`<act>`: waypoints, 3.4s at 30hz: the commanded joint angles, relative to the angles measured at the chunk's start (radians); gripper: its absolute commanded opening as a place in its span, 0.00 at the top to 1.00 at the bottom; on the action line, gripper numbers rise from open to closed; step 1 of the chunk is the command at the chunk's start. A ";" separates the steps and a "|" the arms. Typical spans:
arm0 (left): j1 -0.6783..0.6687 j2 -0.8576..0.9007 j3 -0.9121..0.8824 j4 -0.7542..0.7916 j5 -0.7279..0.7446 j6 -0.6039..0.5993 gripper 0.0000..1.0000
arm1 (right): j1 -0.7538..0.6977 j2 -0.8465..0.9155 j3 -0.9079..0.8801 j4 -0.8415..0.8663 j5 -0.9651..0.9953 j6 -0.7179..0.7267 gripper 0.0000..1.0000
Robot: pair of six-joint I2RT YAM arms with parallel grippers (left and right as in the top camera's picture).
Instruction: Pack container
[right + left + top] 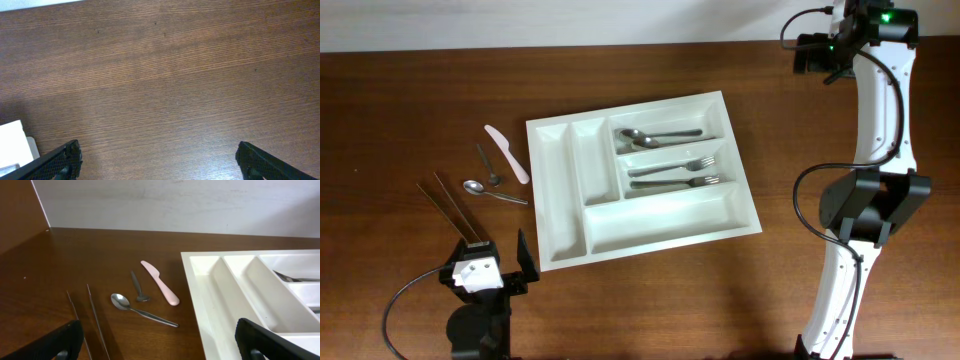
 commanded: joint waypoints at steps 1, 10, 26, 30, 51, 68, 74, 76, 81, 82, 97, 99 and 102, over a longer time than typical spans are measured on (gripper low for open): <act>0.007 -0.010 -0.006 0.003 0.013 0.016 0.01 | 0.002 -0.006 0.014 0.003 0.016 0.009 0.01; 0.007 -0.010 -0.006 0.003 0.013 0.016 0.01 | 0.002 -0.006 0.014 0.007 0.016 0.009 0.01; 0.007 -0.010 -0.006 0.003 0.013 0.015 0.01 | 0.002 -0.006 0.014 0.014 0.016 0.009 0.01; 0.007 -0.010 -0.006 0.003 0.013 0.015 0.01 | 0.002 -0.006 0.014 0.013 0.016 0.009 0.01; 0.007 -0.010 -0.006 0.003 0.013 0.016 0.01 | 0.002 -0.006 0.014 0.014 0.016 0.009 0.01; 0.007 -0.010 -0.006 0.127 0.005 -0.023 0.01 | 0.002 -0.006 0.014 0.014 0.016 0.009 0.01; 0.008 0.037 0.103 0.186 -0.059 -0.023 0.01 | 0.002 -0.006 0.014 0.014 0.016 0.009 0.01; 0.008 0.101 0.182 0.109 -0.081 -0.023 0.01 | 0.002 -0.006 0.014 0.014 0.016 0.009 0.01; 0.012 0.366 0.436 -0.071 -0.103 -0.030 0.01 | 0.002 -0.006 0.014 0.014 0.016 0.009 0.01; 0.015 0.426 0.492 -0.106 -0.101 -0.042 0.01 | 0.002 -0.006 0.014 0.014 0.016 0.009 0.01; 0.023 1.029 1.009 -0.370 0.750 -0.045 0.01 | 0.002 -0.006 0.014 0.014 0.016 0.009 0.01; 0.022 1.055 1.009 -0.382 0.826 -0.045 0.01 | 0.002 -0.006 0.014 0.014 0.016 0.009 0.01; 0.019 1.091 1.009 -0.383 0.892 -0.045 0.01 | 0.002 -0.006 0.014 0.014 0.016 0.009 0.01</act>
